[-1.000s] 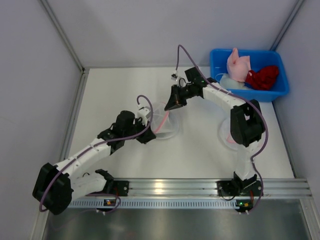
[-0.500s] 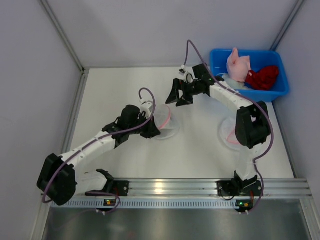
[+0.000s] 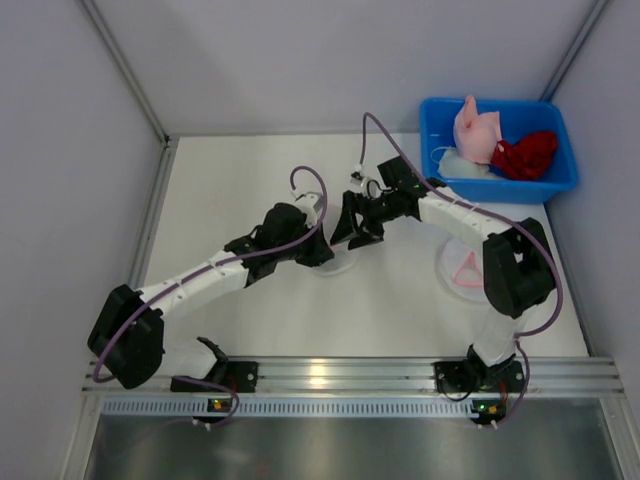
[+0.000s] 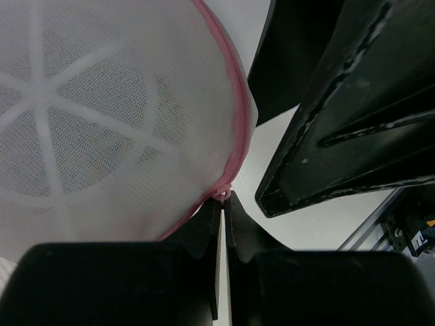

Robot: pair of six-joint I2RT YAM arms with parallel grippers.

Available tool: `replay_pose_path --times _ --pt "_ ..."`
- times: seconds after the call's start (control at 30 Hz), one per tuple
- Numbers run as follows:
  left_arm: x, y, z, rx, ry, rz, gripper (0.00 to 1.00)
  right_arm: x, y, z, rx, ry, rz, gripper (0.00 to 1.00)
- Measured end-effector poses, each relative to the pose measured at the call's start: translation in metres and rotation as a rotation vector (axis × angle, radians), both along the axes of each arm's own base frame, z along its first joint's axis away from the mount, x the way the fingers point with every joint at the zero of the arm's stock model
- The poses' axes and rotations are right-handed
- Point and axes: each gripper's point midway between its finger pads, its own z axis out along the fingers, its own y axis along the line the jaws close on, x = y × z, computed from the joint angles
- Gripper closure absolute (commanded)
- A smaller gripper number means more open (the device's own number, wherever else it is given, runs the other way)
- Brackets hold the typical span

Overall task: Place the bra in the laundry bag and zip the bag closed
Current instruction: Zip the zipper on the laundry bag.

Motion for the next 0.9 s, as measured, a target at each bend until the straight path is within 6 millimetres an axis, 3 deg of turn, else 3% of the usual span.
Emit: replay_pose_path --times 0.03,0.1,0.13,0.33,0.7,0.9 --pt "0.001 -0.001 0.002 -0.003 -0.003 0.003 1.0 -0.003 0.001 -0.002 -0.002 0.009 0.003 0.37" --pt "0.002 -0.002 0.004 -0.006 -0.008 0.006 1.0 -0.005 0.004 -0.003 -0.003 0.02 0.003 0.46" --pt "0.002 -0.003 0.004 -0.007 -0.009 0.005 1.0 -0.004 0.004 -0.004 -0.003 0.021 0.0 0.59" --pt "-0.002 -0.001 0.002 0.0 -0.015 -0.005 1.0 0.005 0.009 -0.007 -0.008 0.031 -0.009 0.98" --pt "-0.026 0.03 0.009 0.01 -0.081 -0.018 1.0 0.017 0.007 -0.003 -0.011 0.001 0.001 1.0" --pt "-0.025 0.056 0.0 0.036 -0.075 0.023 1.0 0.039 0.001 -0.002 -0.011 -0.062 0.007 1.0"
